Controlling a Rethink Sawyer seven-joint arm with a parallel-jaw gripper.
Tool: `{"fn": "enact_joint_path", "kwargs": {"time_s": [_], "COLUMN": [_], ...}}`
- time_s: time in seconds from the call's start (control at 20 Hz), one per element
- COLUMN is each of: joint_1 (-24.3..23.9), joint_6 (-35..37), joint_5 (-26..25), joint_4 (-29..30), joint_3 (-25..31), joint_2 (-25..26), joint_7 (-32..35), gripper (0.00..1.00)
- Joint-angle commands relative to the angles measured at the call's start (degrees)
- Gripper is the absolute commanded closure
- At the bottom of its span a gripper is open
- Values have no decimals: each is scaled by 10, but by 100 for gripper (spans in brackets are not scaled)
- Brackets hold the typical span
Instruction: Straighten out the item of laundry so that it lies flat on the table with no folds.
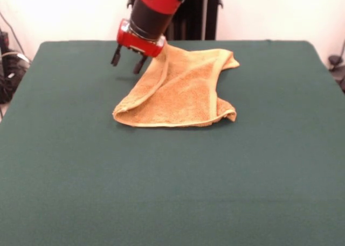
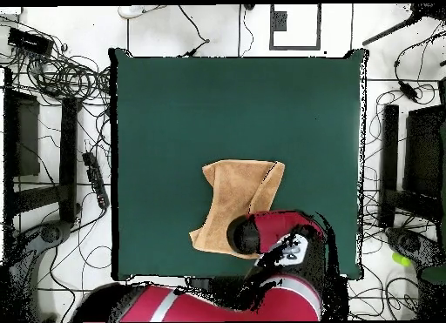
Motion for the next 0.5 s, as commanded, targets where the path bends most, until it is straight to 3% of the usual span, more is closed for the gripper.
{"fn": "enact_joint_path", "kwargs": {"time_s": [0.05, 0.5], "joint_1": [12, 15], "joint_6": [71, 149], "joint_5": [55, 64], "joint_4": [-13, 14], "joint_3": [42, 56], "joint_2": [-27, -97], "joint_7": [76, 44], "gripper": [0, 0]}}
